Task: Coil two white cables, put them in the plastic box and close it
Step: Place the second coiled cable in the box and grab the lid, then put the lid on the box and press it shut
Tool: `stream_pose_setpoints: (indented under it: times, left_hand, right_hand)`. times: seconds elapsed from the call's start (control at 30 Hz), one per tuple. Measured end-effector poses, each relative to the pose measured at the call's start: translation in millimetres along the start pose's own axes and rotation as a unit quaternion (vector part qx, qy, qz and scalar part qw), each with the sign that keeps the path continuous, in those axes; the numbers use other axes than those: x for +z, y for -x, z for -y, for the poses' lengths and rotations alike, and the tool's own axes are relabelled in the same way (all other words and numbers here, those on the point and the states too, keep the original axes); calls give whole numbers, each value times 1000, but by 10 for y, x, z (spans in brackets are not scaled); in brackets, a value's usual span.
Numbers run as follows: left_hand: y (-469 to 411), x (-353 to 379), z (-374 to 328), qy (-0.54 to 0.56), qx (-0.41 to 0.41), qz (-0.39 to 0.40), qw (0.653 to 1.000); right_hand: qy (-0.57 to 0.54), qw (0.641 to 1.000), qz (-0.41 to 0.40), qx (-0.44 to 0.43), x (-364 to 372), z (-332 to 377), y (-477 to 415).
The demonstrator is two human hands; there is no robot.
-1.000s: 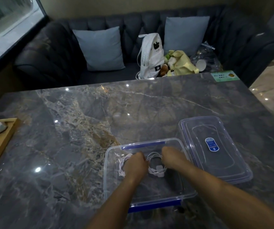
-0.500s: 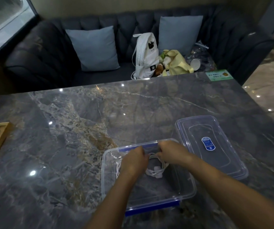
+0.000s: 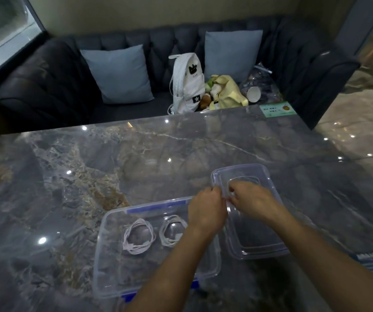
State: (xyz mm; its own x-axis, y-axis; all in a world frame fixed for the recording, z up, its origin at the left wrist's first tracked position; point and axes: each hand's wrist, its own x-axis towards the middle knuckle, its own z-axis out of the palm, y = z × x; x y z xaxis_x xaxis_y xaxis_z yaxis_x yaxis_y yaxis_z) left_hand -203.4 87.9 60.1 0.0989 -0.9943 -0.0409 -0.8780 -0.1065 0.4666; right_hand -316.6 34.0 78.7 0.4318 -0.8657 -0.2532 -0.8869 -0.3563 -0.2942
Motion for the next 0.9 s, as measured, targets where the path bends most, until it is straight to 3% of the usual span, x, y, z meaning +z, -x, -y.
stream_pose_setpoints:
  times: [0.23, 0.47, 0.63, 0.73, 0.83, 0.9]
  left_hand:
    - [-117, 527, -487, -41, -49, 61, 996]
    - [-29, 910, -545, -26, -212, 103, 971]
    - [6, 1007, -545, 61, -307, 147, 938]
    - [-49, 1019, -556, 220, -325, 62, 918]
    - [-109, 944, -627, 387, -372, -65, 841]
    - [-134, 882, -640, 438, -406, -86, 797]
  right_hand:
    - [-35, 999, -18, 35, 9, -916, 84]
    - [-7, 996, 31, 82, 147, -1406, 114]
    - [-205, 968, 114, 91, 340, -1455, 171]
    - [-297, 947, 76, 92, 389, -1391, 227]
    - [-427, 897, 31, 112, 339, -1388, 228]
    - [-433, 889, 42, 147, 325, -1440, 205]
